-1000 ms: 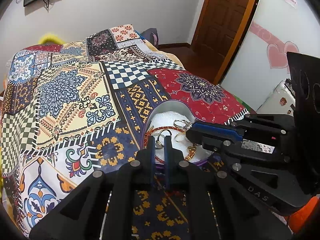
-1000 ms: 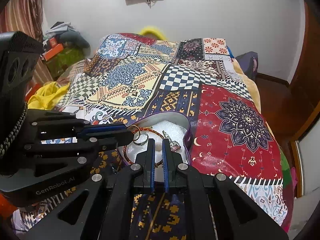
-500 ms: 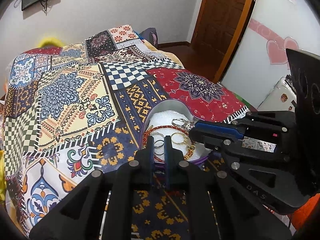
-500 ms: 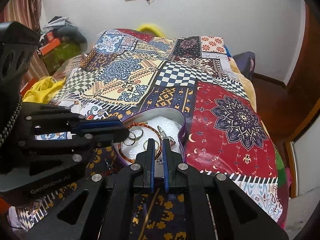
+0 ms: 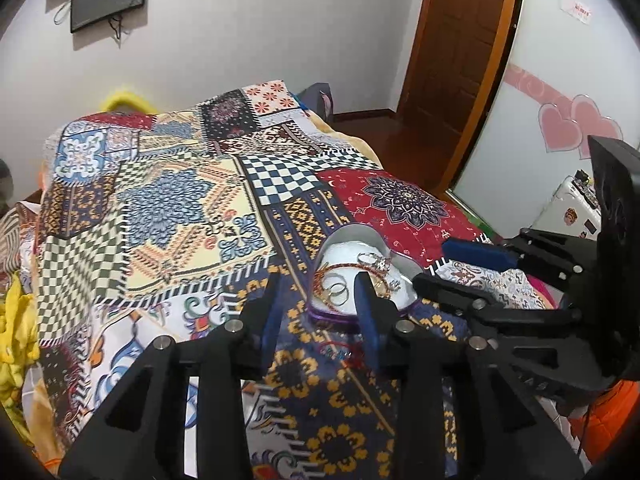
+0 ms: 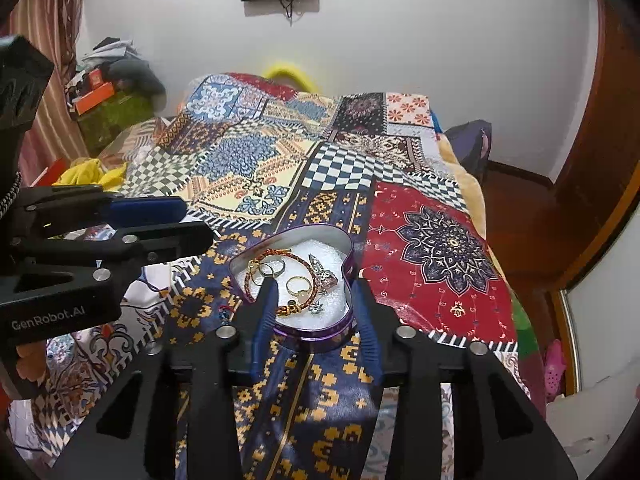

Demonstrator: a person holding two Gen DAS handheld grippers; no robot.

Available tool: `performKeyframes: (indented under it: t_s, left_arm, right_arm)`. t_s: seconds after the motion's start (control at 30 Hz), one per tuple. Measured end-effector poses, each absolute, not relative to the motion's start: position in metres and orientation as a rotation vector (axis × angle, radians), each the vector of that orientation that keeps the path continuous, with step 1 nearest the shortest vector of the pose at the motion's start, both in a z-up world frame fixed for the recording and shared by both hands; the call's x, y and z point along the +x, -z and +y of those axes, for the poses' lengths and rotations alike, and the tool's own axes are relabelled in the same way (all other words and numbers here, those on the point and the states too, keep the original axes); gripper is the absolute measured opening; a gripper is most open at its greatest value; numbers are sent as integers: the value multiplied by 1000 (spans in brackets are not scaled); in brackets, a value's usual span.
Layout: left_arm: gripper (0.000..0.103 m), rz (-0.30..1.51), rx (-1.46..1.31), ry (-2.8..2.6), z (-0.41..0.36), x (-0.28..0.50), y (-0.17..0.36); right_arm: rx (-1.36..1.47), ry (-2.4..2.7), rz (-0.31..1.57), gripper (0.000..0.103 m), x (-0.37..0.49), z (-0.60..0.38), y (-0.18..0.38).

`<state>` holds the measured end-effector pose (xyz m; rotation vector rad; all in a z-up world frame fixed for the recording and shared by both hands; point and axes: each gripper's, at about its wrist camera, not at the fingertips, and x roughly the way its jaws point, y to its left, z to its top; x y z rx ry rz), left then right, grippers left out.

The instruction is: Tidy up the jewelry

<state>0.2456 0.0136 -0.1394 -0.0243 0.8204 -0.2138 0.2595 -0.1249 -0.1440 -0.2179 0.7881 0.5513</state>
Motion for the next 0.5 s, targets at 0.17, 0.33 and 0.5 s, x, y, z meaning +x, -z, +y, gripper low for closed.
performKeyframes:
  t_s: [0.17,0.33,0.5]
  left_arm:
    - [36,838,-23,198,22,235,139]
    - [37,871,-15,192,26,225,147]
    - [37,909,-2,198,28,217,163]
  right_arm:
    - [-206,-546,780,36,251,-127,138]
    - [-194,-550,792,36,242,-128,141]
    - [-180,-564,833,36,235,-127,154]
